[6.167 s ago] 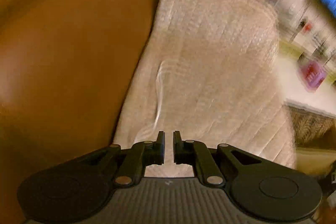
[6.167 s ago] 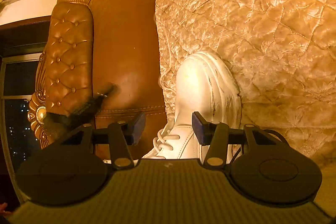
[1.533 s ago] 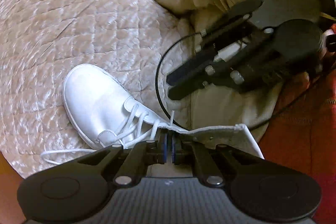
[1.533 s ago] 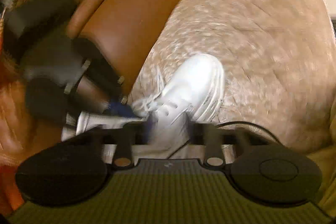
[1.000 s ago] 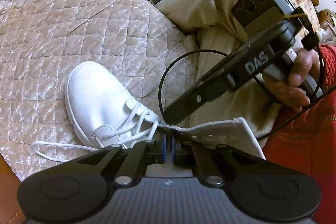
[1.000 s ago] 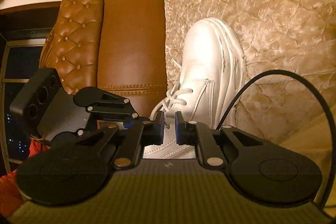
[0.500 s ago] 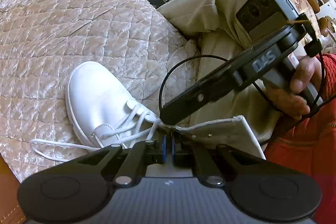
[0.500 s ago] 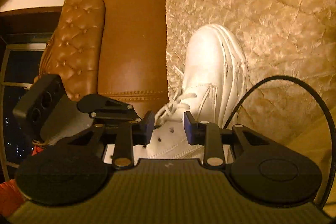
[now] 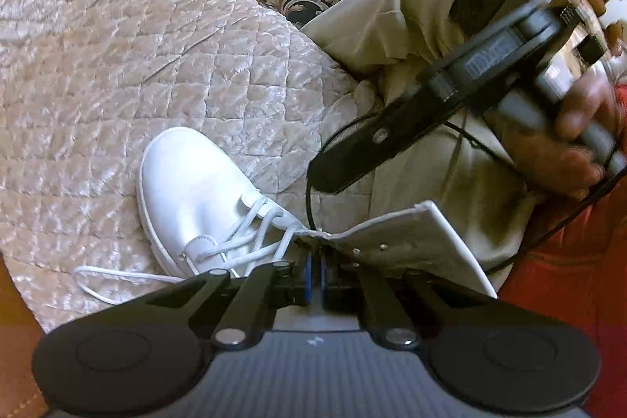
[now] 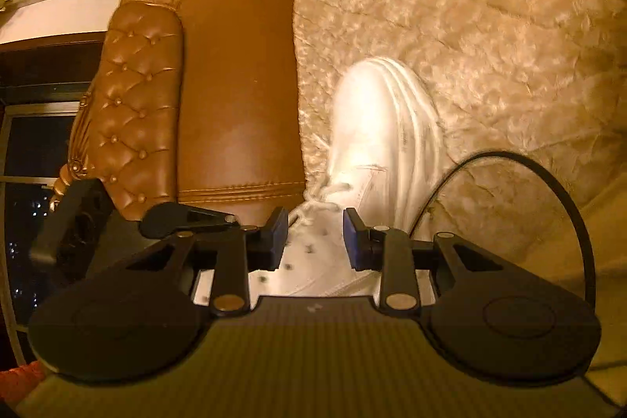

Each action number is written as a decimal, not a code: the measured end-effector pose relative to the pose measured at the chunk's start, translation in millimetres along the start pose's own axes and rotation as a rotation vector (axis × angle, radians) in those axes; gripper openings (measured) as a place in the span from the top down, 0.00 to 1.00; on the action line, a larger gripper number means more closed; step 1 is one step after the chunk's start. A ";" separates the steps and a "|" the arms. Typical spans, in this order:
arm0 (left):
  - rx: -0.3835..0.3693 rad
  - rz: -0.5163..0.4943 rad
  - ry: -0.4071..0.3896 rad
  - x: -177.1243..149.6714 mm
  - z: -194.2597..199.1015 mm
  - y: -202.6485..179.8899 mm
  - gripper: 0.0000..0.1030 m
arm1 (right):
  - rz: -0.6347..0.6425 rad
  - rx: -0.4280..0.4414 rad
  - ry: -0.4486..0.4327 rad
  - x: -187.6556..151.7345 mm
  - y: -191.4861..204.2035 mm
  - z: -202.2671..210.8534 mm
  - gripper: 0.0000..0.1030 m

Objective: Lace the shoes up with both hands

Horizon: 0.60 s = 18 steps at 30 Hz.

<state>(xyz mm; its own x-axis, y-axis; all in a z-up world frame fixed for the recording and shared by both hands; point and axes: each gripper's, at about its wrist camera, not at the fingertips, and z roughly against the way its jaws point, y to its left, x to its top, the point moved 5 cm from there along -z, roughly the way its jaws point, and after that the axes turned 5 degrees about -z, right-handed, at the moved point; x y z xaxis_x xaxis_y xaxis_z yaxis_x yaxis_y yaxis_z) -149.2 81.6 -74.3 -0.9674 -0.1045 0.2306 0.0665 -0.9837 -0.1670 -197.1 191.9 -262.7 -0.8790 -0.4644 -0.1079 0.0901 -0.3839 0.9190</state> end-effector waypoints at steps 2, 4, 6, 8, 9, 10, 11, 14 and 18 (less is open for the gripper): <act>0.000 0.004 0.000 0.6 -0.1 0.3 0.97 | 0.095 0.025 0.014 -6.0 26.3 8.5 0.53; -0.002 0.004 0.001 0.5 0.3 1.1 0.97 | 0.236 0.009 0.011 -16.7 55.3 17.6 0.44; -0.001 0.002 0.002 0.5 0.7 1.2 0.97 | 0.386 -0.034 0.002 -28.0 81.8 24.6 0.41; 0.001 -0.001 0.000 0.2 0.4 0.9 0.97 | 0.509 -0.111 0.011 -37.5 97.1 24.5 0.41; 0.003 -0.002 -0.001 0.2 0.2 0.4 0.97 | 0.560 -0.152 0.023 -41.6 102.1 22.5 0.41; 0.006 -0.009 0.000 0.1 -0.3 -0.4 0.97 | 0.589 -0.203 0.044 -44.1 101.8 17.8 0.41; 0.011 -0.018 0.003 0.2 -0.7 -1.4 0.97 | 0.613 -0.249 0.062 -46.2 101.1 13.7 0.41; 0.028 -0.048 0.020 1.8 -1.9 -3.9 0.96 | 0.537 -0.247 0.065 -43.1 85.7 15.8 0.41; 0.040 -0.111 0.059 8.0 -5.4 -11.0 0.95 | 0.465 -0.270 0.048 -38.0 64.7 29.6 0.41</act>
<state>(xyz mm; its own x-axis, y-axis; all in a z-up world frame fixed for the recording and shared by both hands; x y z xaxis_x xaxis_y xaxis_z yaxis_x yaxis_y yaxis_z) -158.9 92.4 -75.8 -0.9820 0.0130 0.1882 -0.0333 -0.9939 -0.1052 -171.7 208.4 -187.9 -0.6961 -0.6675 0.2644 0.5872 -0.3175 0.7446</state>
